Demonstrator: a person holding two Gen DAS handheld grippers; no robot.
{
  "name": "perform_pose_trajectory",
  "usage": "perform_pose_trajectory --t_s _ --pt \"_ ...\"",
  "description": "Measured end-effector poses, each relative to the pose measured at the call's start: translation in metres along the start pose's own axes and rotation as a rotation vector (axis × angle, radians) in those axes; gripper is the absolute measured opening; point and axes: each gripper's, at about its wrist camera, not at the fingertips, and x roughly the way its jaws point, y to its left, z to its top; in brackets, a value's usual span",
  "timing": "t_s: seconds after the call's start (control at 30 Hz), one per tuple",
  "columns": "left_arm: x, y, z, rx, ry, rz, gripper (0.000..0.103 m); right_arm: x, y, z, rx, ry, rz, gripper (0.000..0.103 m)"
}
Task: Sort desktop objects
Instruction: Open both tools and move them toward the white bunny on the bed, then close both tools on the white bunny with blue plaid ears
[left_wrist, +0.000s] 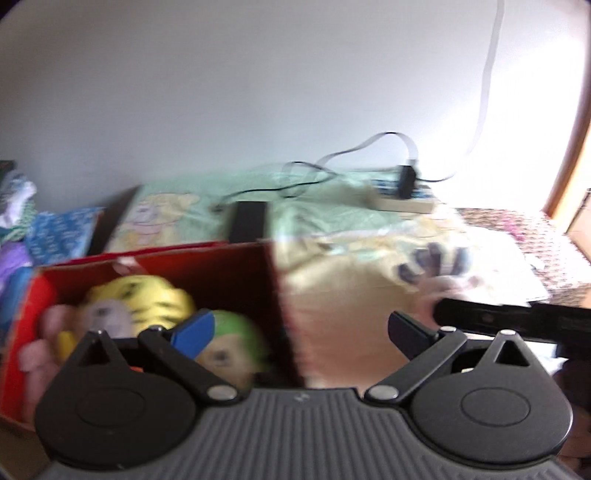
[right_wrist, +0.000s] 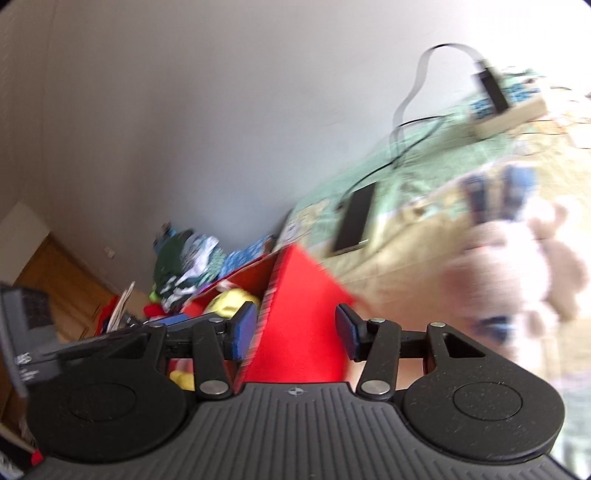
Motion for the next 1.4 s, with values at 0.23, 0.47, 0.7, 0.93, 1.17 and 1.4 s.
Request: perform_pose_trajectory --t_s 0.23,0.47,0.7,0.93,1.17,1.4 --pt "0.049 -0.071 -0.015 0.081 0.113 -0.097 0.100 -0.029 -0.051 0.009 0.121 -0.022 -0.109 0.059" --pt "0.107 -0.084 -0.024 -0.017 0.258 -0.165 0.100 -0.040 -0.079 0.014 0.147 0.002 -0.145 0.062" --pt "0.129 -0.090 -0.020 -0.016 0.264 -0.143 0.100 -0.013 -0.097 0.024 0.167 0.069 -0.094 0.062" --pt "0.163 -0.089 -0.017 -0.059 0.303 -0.156 0.092 0.011 -0.111 0.030 0.187 0.110 -0.083 0.069" --pt "0.177 -0.101 -0.019 -0.028 0.347 -0.201 0.070 0.023 -0.122 0.026 0.249 0.168 -0.035 0.070" --pt "0.171 -0.100 -0.022 -0.043 0.342 -0.199 0.060 0.030 -0.113 0.026 0.236 0.218 -0.035 0.070"
